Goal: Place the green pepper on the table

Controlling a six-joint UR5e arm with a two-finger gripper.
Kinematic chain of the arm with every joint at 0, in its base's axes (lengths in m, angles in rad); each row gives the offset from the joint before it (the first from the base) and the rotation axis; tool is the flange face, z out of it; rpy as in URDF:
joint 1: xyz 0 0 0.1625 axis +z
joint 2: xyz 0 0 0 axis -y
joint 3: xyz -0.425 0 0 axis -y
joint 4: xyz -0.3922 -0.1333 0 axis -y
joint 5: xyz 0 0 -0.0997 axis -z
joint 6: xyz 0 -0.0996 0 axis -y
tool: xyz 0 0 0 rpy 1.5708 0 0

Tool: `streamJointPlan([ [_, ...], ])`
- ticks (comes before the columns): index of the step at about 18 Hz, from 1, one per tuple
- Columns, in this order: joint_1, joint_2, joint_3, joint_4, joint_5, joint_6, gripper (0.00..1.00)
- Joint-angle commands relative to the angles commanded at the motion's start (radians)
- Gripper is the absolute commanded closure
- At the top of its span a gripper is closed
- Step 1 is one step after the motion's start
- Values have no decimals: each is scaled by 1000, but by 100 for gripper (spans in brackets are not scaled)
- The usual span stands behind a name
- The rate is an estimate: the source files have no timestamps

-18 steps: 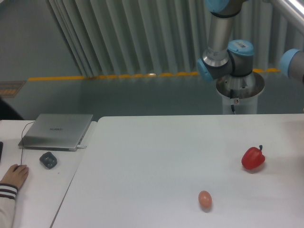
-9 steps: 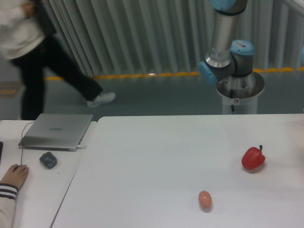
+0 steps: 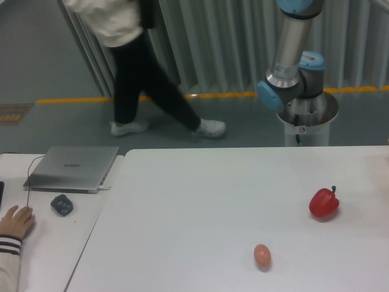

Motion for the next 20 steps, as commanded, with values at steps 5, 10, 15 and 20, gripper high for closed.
streamJointPlan([
  [5, 0, -51, 47, 9, -109, -29, 0],
  [10, -9, -112, 101, 63, -155, -38, 0],
  [15, -11, -172, 147, 113, -203, -40, 0],
  [20, -18, -202, 147, 146, -203, -41, 0],
])
